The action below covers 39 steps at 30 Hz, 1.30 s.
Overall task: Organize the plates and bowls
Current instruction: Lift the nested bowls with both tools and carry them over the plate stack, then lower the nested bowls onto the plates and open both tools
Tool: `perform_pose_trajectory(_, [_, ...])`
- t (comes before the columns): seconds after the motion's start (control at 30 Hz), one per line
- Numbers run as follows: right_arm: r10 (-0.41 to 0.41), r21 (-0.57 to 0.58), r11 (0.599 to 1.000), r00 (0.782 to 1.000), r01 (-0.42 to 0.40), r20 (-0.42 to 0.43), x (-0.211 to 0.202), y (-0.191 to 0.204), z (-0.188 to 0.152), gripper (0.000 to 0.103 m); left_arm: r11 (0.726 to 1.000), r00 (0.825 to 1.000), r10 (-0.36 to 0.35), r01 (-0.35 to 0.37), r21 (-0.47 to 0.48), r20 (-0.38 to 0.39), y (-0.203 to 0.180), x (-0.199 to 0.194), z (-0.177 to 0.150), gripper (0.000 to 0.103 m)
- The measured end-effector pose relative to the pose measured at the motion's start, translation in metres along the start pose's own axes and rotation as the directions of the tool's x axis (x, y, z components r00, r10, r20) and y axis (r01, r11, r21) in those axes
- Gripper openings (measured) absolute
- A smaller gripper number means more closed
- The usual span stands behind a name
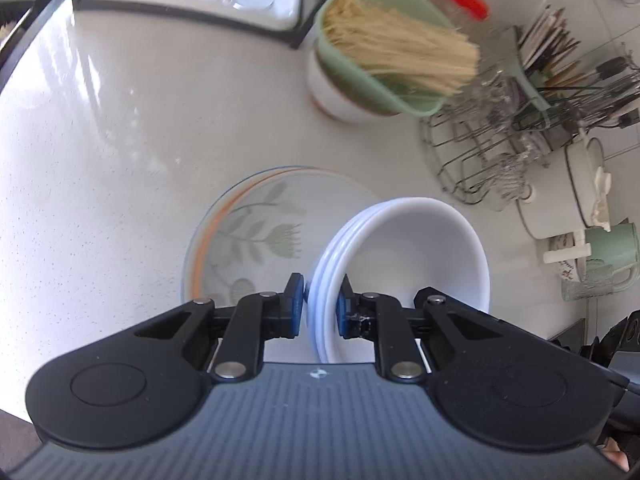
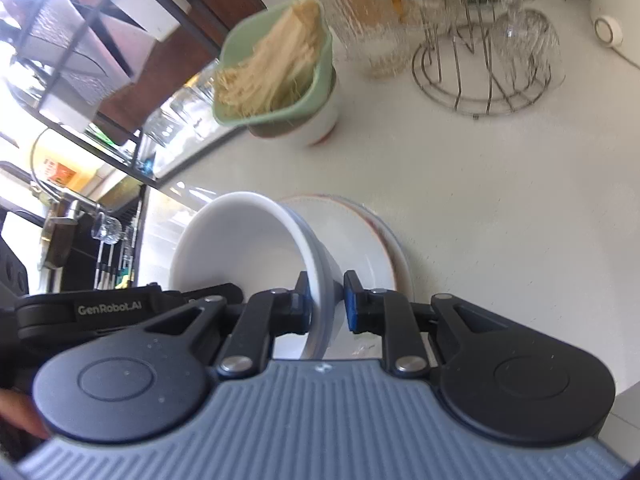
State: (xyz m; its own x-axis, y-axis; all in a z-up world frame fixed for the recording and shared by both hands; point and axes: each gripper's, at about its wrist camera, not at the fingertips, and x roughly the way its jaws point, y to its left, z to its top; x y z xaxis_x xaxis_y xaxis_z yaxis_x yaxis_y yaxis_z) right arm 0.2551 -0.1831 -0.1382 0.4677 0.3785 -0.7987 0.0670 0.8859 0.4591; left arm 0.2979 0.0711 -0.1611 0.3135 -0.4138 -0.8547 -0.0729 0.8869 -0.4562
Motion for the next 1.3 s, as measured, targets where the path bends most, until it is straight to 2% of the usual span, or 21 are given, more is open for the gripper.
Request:
perform_pose_trajectory(0.2, [-0.026,0.032,0.999,0.999,0.028,-0.040,0.019,0.000,-0.001,0.021,0.999,0.999,0.020,-0.019,0.029,-0.038,0.008,0.018,0.005,0.019])
perform_pose_trajectory(0.4, [-0.048,-0.027,0.999,0.997,0.047,-0.068,0.033,0.008,0.000,0.021,0.999,0.997,0.042,-0.042,0.008,-0.065,0.013,0.026,0.009,0.020])
perform_pose_trajectory(0.6, [-0.005,-0.079,0.997,0.999,0.001,-0.050,0.032,0.012,0.004,0.022,0.997,0.997,0.074,-0.074,-0.002,-0.021,0.014,0.016,0.013,0.020])
perform_pose_trajectory(0.73, [0.011,-0.122,0.992,1.000,-0.013,-0.024,0.024,0.015,0.004,0.035,0.996,0.996,0.088,-0.088,0.005,-0.023,0.012,0.009,0.014,0.023])
perform_pose_trajectory(0.97, [0.078,-0.119,0.990,0.994,-0.069,0.074,-0.018,0.017,0.006,0.035,0.991,0.991,0.102,-0.109,0.081,0.085,-0.007,-0.044,0.015,0.024])
perform_pose_trajectory(1.13, [0.119,-0.163,0.982,0.980,-0.093,0.157,-0.057,0.027,0.010,0.035,0.979,0.974,0.102,-0.135,0.154,0.204,-0.033,-0.096,0.008,0.024])
perform_pose_trajectory(1.3, [0.160,-0.221,0.969,0.960,-0.108,0.230,-0.098,0.035,0.010,0.035,0.969,0.947,0.099,-0.161,0.185,0.306,-0.059,-0.142,-0.013,0.024])
